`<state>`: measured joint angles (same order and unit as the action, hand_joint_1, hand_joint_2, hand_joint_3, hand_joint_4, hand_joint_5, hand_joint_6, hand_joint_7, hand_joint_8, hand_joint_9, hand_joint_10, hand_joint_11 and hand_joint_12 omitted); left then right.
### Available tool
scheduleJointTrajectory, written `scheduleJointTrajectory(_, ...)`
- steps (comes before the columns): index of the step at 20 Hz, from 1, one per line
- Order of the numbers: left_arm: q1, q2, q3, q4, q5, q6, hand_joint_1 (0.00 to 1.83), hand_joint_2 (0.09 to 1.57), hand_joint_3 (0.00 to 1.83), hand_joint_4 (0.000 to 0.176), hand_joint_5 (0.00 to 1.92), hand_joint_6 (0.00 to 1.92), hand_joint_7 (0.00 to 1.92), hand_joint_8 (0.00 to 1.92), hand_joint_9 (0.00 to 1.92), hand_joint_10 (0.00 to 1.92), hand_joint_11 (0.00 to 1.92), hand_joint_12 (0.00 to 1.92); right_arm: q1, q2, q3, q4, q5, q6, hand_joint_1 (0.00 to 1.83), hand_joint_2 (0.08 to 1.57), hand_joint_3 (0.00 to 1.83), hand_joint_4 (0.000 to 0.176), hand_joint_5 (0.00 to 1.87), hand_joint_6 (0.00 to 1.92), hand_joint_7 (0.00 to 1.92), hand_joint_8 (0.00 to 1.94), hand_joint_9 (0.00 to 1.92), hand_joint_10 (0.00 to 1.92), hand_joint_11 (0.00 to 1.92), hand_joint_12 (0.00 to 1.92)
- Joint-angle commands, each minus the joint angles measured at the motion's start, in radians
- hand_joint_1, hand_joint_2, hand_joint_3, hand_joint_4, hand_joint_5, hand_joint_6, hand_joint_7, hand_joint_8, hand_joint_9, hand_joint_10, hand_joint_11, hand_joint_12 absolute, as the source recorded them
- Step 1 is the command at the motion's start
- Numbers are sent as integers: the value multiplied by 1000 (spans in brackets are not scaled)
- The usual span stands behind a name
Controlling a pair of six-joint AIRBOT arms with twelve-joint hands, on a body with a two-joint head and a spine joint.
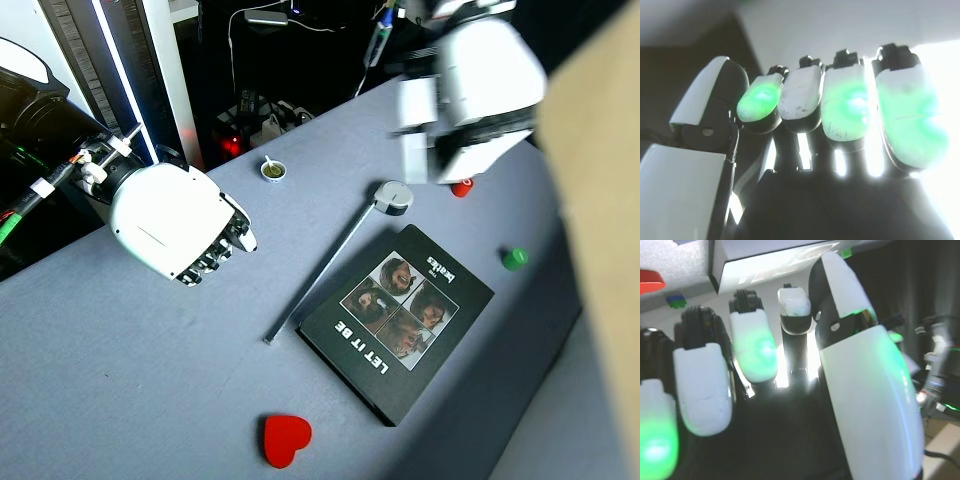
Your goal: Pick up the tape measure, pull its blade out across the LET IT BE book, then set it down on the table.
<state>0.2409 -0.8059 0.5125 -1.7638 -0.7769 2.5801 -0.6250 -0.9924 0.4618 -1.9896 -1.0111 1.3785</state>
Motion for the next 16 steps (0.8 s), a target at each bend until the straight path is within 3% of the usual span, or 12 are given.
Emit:
scheduleJointTrajectory(1, 0, -6, -17, 62, -126, -20, 682, 1353, 2, 17, 1266, 1921, 1326, 1921, 1473, 1921, 1550, 1921, 13, 7, -5, -61, -11, 23, 904, 1427, 0, 176, 1221, 1921, 1540, 1941, 1743, 1921, 1911, 1921)
scheduleJointTrajectory(3, 22, -34, -83, 74, -231, -83, 708, 1345, 0, 14, 1265, 1921, 1329, 1921, 1475, 1921, 1548, 1921, 35, 13, -5, -20, 16, 46, 901, 1424, 0, 176, 1286, 1921, 1536, 1941, 1740, 1921, 1908, 1921)
scheduleJointTrajectory(6, 50, -88, -153, 80, -389, -144, 742, 1334, 0, 7, 1259, 1921, 1322, 1921, 1467, 1921, 1534, 1921, 122, 19, -5, 216, 72, 28, 884, 1423, 0, 176, 1292, 1921, 1549, 1941, 1742, 1921, 1912, 1921)
scheduleJointTrajectory(7, 62, -98, -167, 87, -405, -164, 752, 1329, 0, 5, 1257, 1921, 1319, 1921, 1463, 1921, 1533, 1921, 147, 18, -5, 277, 80, -29, 881, 1424, 0, 176, 1262, 1921, 1553, 1941, 1746, 1921, 1919, 1921)
scheduleJointTrajectory(9, 85, -124, -191, 105, -460, -192, 776, 1315, 0, 2, 1252, 1921, 1313, 1921, 1460, 1921, 1529, 1921, 147, 16, -4, 250, 77, -89, 865, 1432, 3, 176, 1248, 1921, 1546, 1941, 1765, 1921, 1921, 1921)
scheduleJointTrajectory(11, 115, -147, -204, 130, -489, -242, 776, 1312, 0, 0, 1239, 1921, 1299, 1921, 1444, 1921, 1512, 1921, 132, 13, 0, 240, 86, -245, 859, 1435, 2, 176, 1261, 1921, 1560, 1941, 1782, 1921, 1921, 1921)
scheduleJointTrajectory(12, 124, -157, -209, 135, -502, -270, 777, 1308, 0, 0, 1230, 1921, 1288, 1921, 1432, 1921, 1499, 1921, 125, 12, 13, 244, 122, -322, 851, 1440, 4, 176, 1265, 1921, 1557, 1941, 1787, 1921, 1921, 1921)
scheduleJointTrajectory(16, 122, -167, -212, 158, -518, -277, 794, 1247, 0, 0, 1190, 1921, 1228, 1921, 1370, 1921, 1434, 1921, 151, 0, 72, 352, 281, -449, 829, 1421, 0, 176, 1302, 1921, 1558, 1941, 1791, 1921, 1921, 1921)
